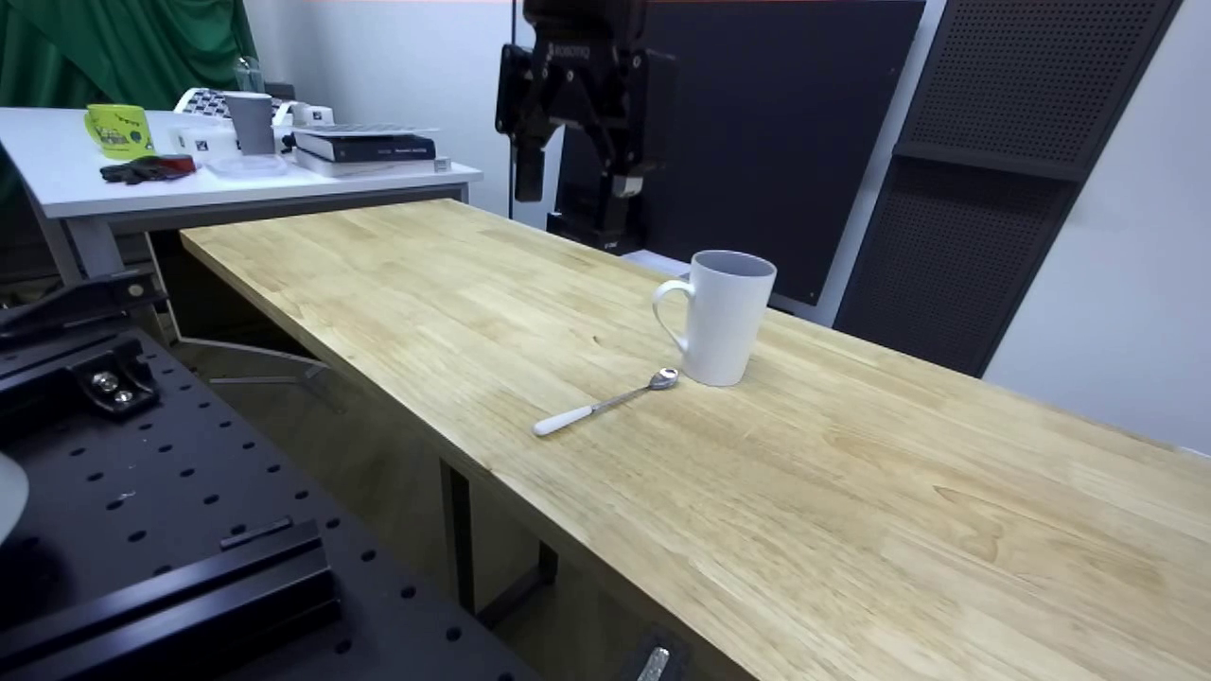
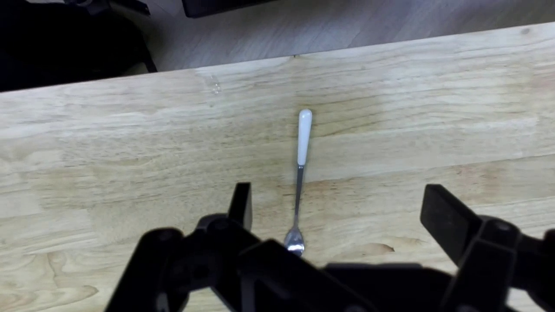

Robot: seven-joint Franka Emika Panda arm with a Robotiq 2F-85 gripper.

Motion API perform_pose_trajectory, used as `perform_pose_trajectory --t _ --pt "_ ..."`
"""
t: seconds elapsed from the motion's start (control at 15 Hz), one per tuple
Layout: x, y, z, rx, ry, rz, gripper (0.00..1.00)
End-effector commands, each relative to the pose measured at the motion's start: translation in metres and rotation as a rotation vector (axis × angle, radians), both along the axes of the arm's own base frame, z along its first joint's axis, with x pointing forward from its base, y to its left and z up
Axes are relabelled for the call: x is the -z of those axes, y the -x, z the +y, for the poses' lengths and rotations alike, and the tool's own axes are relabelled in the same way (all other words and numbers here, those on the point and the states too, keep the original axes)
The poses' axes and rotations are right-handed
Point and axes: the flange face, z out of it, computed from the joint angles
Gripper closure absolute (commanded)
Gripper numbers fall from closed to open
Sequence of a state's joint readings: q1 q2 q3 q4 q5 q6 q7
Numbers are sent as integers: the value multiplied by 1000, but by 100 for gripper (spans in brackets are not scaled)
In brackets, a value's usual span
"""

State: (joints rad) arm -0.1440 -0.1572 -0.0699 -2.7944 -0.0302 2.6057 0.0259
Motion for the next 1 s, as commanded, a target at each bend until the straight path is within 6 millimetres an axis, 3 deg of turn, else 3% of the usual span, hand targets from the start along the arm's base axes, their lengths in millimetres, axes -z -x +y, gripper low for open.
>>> perform_pose_trajectory --t 0.0,0.2,0.6,0.93 --pt "7 0 -2 -1 3 21 0" --pt "21 0 -5 0 6 57 0" --pt "21 -1 -5 0 7 57 0" --pt "36 -11 -7 40 29 -32 0"
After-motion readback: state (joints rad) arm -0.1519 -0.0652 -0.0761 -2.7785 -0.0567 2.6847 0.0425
